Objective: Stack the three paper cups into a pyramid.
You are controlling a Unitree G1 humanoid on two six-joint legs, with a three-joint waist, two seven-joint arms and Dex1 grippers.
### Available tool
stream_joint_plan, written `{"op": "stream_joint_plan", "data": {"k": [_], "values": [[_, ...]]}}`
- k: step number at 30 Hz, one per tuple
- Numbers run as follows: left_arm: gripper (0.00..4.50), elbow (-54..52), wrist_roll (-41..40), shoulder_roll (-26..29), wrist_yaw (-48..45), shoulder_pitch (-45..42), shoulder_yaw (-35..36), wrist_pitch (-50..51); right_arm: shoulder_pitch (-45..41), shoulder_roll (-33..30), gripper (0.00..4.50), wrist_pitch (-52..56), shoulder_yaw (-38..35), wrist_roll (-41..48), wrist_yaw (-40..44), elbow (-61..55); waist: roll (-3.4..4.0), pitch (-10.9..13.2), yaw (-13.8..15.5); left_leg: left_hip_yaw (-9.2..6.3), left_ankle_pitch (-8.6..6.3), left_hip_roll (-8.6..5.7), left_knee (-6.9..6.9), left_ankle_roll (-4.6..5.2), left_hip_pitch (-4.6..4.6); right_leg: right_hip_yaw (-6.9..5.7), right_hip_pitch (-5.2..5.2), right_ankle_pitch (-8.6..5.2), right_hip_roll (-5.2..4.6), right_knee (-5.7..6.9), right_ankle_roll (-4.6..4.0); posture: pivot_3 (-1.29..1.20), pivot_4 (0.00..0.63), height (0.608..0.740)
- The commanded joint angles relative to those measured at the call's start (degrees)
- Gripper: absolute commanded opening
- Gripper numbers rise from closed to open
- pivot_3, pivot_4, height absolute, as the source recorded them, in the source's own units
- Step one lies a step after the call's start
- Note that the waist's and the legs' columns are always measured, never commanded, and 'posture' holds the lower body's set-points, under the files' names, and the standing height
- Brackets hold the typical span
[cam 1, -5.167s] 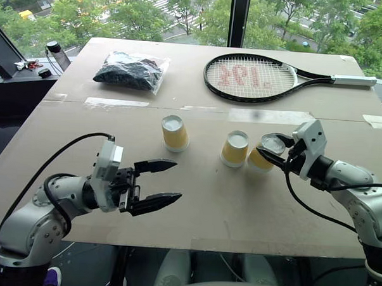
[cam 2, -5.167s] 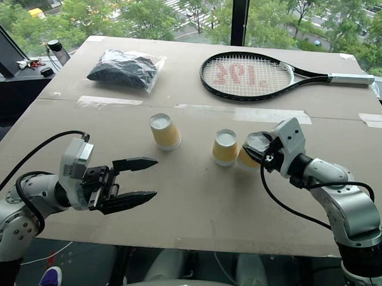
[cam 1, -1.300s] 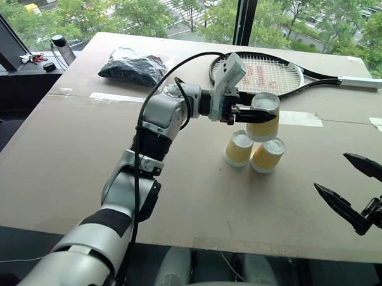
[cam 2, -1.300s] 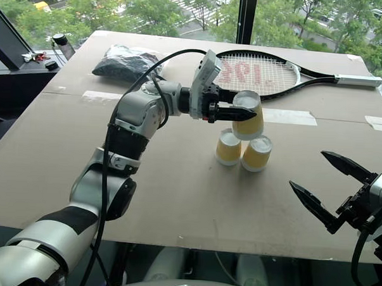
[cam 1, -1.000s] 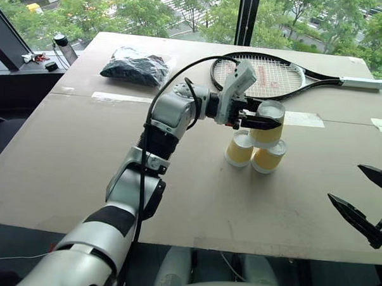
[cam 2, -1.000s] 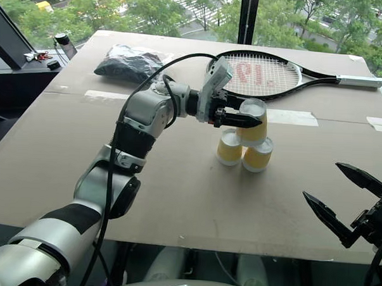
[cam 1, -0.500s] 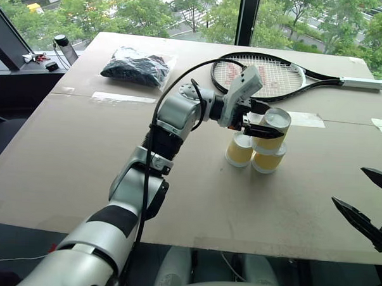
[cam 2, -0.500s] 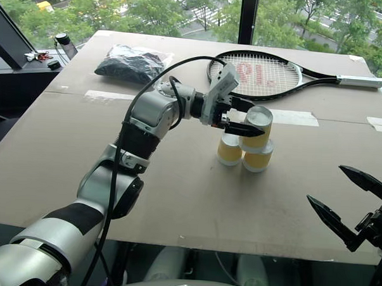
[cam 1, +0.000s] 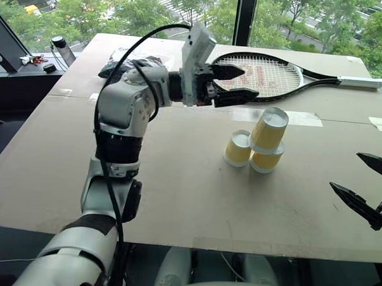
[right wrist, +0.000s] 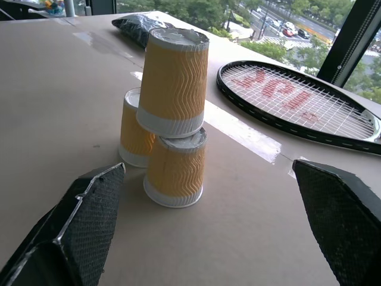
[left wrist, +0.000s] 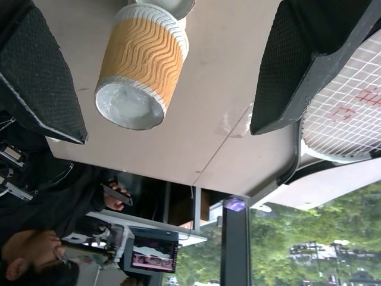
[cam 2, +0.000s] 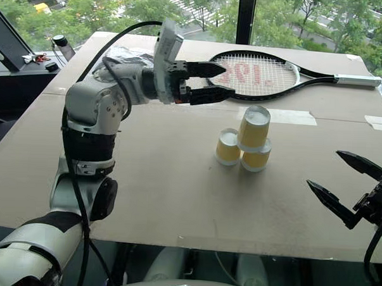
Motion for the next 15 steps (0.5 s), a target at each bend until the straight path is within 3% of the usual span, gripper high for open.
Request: {"op": "stream_joint_plan", "data": {"k": [1, 5, 9, 13, 15], "values": [[4.48, -14.4, -5.5, 3.1, 2.5, 12.0, 6.5, 1.4, -2.1, -0.4, 4.5, -1.0, 1.5, -2.8, -0.8, 2.7, 0.05, 0.0, -0.1, -0.04, 0.0, 0.0, -0.01, -0.01, -0.02, -0.01, -0.01, 0.0, 0.01, -0.02, 0.0, 0.0, 0.15, 0.74], [4.48, -27.0, -8.8, 4.8, 6.4, 34.9, 14.5, 1.5, -1.3, -0.6, 4.5, -1.5, 1.4, -4.7, 1.4, 6.5, 0.12, -0.1, 0.4, -0.06, 0.0, -0.01, 0.0, -0.01, -0.06, 0.15, -0.01, 0.0, -0.03, -0.09, 0.0, 0.0, 0.15, 0.74], [4.48, -30.2, -7.3, 4.9, 6.5, 52.0, 18.6, -5.8, -0.9, 0.2, 4.5, -2.6, 2.7, -6.8, 1.7, 10.4, 0.06, 0.0, 0.8, -0.14, 0.0, -0.05, 0.05, 0.0, 0.0, 0.26, 0.11, 0.0, -0.06, -0.07, 0.0, 0.0, 0.15, 0.74], [4.48, -31.0, -7.7, 3.8, 8.3, 60.3, 20.7, -10.5, 0.5, 1.6, 4.5, -3.0, 3.1, -7.6, 2.0, 11.8, 0.09, 0.0, 1.1, -0.14, -0.2, -0.04, -0.13, 0.29, 0.96, 0.31, 1.02, -0.05, -0.23, -0.19, -0.11, 0.0, 0.15, 0.74], [4.48, -31.2, -7.8, 3.4, 9.2, 62.7, 20.6, -11.9, 0.6, 2.0, 4.5, -3.4, 3.6, -8.1, 2.4, 12.8, 0.19, -0.1, 0.9, -0.13, -0.2, -0.02, -0.15, 0.29, 1.01, 0.34, 1.04, -0.16, -0.26, -0.19, -0.3, 0.0, 0.15, 0.74]]}}
